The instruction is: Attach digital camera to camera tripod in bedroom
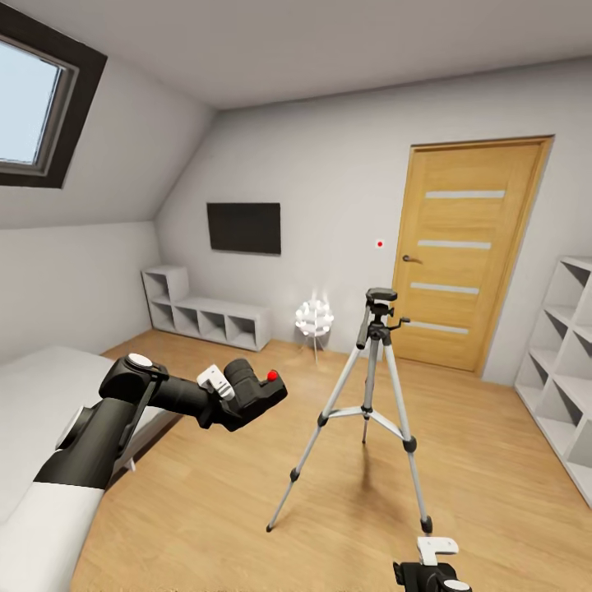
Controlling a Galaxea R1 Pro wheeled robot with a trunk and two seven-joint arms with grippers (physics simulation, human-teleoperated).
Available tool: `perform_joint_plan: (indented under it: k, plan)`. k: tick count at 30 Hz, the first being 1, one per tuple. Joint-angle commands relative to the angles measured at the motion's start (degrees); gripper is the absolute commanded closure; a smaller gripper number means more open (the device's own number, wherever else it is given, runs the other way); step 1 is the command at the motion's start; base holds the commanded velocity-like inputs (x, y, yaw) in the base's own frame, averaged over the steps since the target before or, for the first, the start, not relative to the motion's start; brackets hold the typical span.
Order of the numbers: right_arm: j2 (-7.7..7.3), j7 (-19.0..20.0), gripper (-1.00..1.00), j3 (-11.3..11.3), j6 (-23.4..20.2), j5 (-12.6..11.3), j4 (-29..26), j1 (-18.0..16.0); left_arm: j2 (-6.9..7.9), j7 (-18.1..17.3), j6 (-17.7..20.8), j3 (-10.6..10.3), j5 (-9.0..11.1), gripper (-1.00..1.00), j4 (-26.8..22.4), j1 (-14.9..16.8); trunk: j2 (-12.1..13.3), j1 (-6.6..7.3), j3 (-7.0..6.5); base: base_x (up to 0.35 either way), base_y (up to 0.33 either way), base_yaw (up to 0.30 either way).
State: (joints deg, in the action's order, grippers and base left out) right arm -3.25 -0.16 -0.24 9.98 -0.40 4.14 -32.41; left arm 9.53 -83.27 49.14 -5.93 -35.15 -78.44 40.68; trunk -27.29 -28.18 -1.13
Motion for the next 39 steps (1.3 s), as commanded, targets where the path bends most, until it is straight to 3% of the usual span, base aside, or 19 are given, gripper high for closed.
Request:
perform_joint_plan:
  k: [1, 11, 39]
  plan:
    - [0.00, -0.02, -1.00, -0.02, 0.42, -0.04, 0.26, -0.09, 0.02, -0.56, 0.60, -0.05, -0.53, 1.00, -0.05, 0.03, 0.37, 0.20, -0.07, 0.000, 0.000, 0.000]
    - [0.00, -0.02, -1.00, -0.02, 0.41, -0.03, 0.26, -0.11, 0.05, -0.57, 0.56, -0.05, -0.53, 1.00, -0.06, 0.05, 4.37, 2.40, -0.94, 0.000, 0.000, 0.000]
    - [0.00, -0.02, -1.00, -0.02, 0.41, -0.01, 0.26, -0.06, 0.05, -0.53, 0.58, -0.05, -0.53, 1.00, -0.13, 0.02, 4.37, 2.40, -0.78, 0.000, 0.000, 0.000]
